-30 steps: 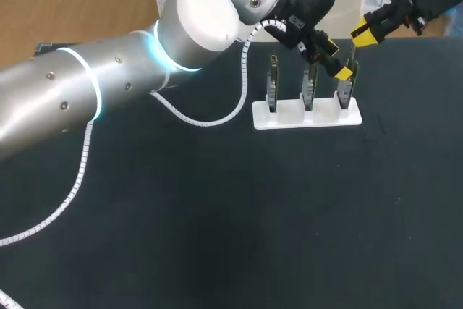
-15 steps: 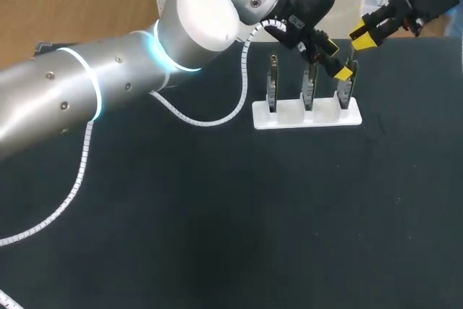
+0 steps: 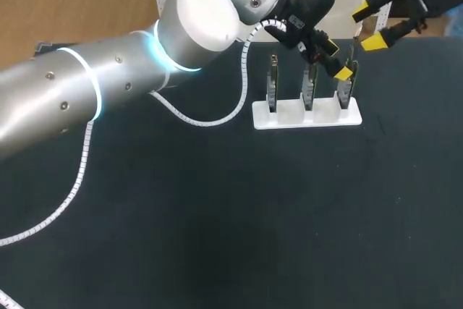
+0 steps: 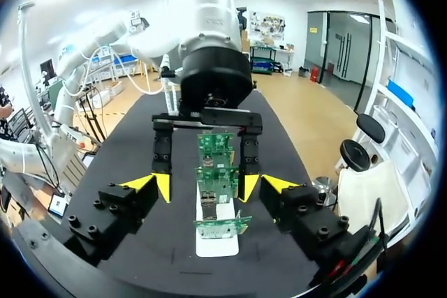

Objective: Pick up the optical module with the left hand, and insert it into the network port with the right hand.

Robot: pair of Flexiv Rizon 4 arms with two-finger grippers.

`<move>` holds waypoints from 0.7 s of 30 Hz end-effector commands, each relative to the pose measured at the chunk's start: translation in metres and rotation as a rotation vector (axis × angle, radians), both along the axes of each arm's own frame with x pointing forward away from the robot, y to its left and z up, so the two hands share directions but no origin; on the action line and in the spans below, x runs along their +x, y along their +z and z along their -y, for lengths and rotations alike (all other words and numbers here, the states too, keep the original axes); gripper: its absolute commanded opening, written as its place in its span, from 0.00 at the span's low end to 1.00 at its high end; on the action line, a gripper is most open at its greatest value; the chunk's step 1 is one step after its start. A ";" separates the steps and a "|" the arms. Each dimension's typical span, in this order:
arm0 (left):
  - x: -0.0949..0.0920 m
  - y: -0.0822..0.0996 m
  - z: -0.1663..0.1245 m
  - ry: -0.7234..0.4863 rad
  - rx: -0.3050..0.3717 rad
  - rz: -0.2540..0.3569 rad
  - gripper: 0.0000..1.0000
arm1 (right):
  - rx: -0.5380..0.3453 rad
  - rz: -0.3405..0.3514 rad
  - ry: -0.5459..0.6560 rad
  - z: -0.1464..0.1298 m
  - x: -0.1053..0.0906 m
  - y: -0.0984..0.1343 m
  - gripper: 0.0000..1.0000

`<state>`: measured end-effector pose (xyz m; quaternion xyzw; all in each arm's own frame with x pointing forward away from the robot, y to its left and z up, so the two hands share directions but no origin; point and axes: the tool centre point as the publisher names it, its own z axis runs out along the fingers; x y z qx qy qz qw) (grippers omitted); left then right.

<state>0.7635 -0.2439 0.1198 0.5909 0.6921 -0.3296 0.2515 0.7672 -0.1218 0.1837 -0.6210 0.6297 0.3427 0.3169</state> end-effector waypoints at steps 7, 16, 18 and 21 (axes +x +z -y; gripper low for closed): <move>0.002 0.000 0.001 -0.003 0.004 -0.003 1.00 | 0.023 0.026 -0.002 0.007 0.005 0.009 0.12; 0.002 0.000 0.001 -0.003 0.004 -0.003 1.00 | 0.027 0.042 -0.005 -0.002 0.007 0.012 0.00; 0.002 0.000 0.001 -0.003 0.004 -0.003 1.00 | 0.027 0.042 -0.004 -0.005 0.008 0.011 0.00; 0.002 0.000 0.001 -0.003 0.004 -0.003 1.00 | 0.025 0.041 -0.007 -0.007 0.010 0.009 0.00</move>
